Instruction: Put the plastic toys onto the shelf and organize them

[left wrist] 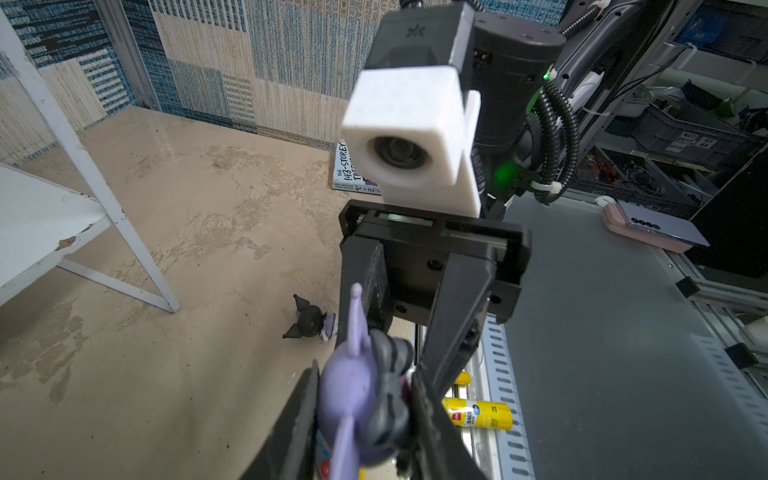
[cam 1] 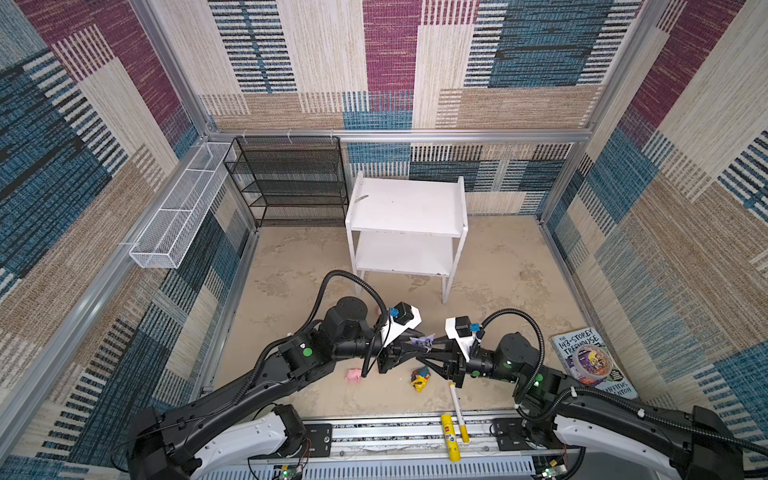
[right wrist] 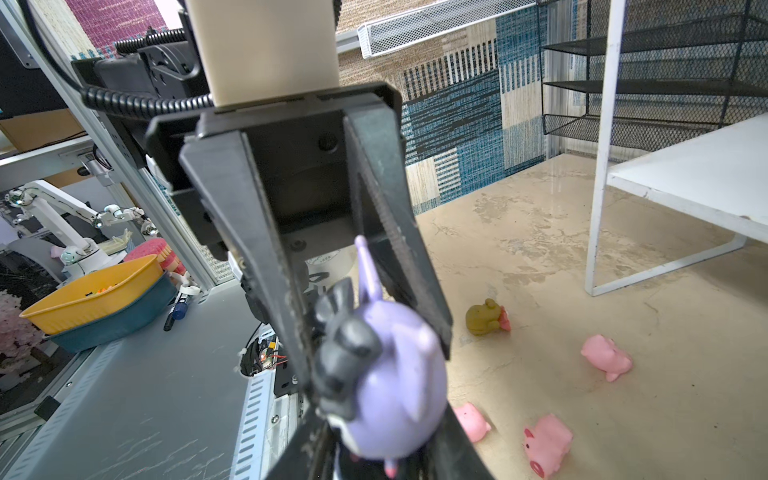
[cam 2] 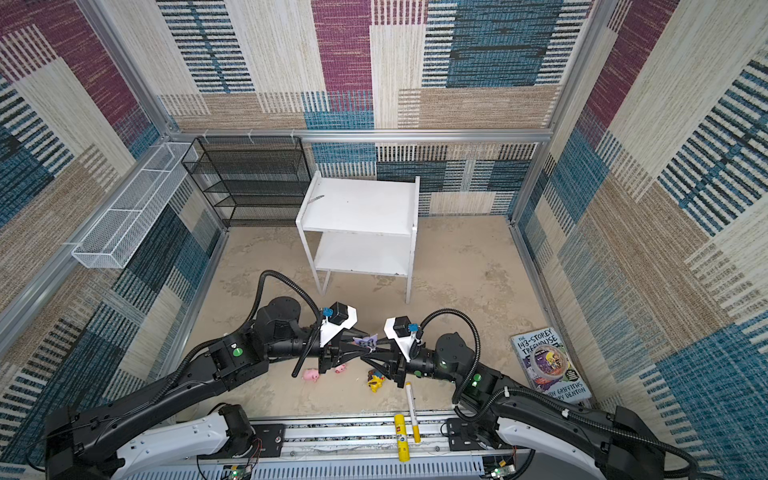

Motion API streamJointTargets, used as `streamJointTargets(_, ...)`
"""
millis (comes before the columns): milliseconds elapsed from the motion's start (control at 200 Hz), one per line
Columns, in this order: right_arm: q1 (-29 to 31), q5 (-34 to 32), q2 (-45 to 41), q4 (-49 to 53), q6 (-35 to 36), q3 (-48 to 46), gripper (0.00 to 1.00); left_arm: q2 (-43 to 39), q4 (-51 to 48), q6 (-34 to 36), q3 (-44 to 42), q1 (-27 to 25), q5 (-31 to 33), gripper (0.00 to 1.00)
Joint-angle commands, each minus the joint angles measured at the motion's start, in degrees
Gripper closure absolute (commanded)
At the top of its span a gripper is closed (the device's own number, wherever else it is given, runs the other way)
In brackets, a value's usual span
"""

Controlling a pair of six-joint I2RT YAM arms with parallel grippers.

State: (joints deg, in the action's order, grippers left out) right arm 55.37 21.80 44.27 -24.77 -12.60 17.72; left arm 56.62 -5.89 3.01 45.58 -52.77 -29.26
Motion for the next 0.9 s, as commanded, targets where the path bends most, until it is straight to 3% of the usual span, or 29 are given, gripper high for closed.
streamJointTargets(0,0.04,-0.60,-0.37,-2.18,0.16,-0.13,0.60,0.50,0.68,-0.81,0.53,0.10,-0.25,0.71)
streamJointTargets(230,0.03,-8.26,-5.75,6.47,-1.68,-1.21,0.23,4.25,6.58,0.70,2.03,0.30,7.46,0.72)
streamJointTargets(416,0.04,-21.49,-18.25,20.17,-8.15,-2.95,0.00,13.37,13.46,3.61,5.72,0.65,15.47,0.72)
streamJointTargets(586,0.04,-32.09,-28.34,32.86,-14.16,-2.48,0.00,23.81,16.65,4.96,13.02,2.90,21.55,0.74)
streamJointTargets(766,0.08,-35.21,-33.87,35.84,-16.45,-3.37,0.00,30.72,24.38,3.33,15.99,4.97,25.76,0.74)
streamJointTargets(896,0.08,-36.55,-34.52,36.62,-16.67,-3.67,0.00,35.14,23.63,3.49,20.58,5.38,26.46,0.74)
